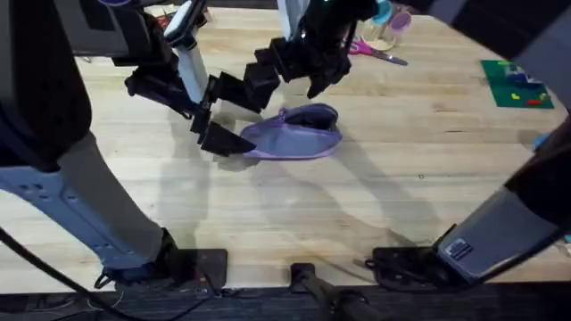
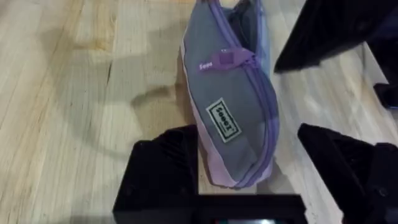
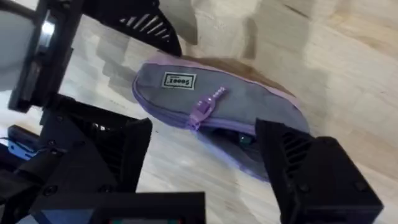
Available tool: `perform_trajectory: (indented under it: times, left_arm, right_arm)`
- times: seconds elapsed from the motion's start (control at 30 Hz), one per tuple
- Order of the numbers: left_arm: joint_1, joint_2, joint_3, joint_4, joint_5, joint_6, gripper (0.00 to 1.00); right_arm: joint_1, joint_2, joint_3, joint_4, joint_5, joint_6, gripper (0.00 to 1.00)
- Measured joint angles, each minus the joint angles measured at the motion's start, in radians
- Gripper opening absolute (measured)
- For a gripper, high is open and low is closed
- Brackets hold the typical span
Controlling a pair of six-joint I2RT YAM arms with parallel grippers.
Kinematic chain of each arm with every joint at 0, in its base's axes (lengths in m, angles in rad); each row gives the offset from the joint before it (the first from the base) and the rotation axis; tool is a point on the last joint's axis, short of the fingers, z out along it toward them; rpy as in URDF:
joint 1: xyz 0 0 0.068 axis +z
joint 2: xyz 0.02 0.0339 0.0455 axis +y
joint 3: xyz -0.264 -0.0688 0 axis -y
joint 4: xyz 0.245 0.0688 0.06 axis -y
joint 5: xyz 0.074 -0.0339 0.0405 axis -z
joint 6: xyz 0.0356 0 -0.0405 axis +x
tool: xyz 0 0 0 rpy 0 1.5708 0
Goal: Unzip the bag, pick up the pens from the table one at a time and place them inside, then zip the bag closed.
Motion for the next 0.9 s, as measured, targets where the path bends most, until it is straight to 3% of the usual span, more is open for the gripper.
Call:
perform_trajectory:
  times: [0.9]
  left_arm:
    - [0.000, 0.000, 0.000, 0.000, 0.000, 0.000, 0.995]
  right_arm:
    - [0.007, 0.076, 0.000, -0.005, -0.036, 0.162, 0.966]
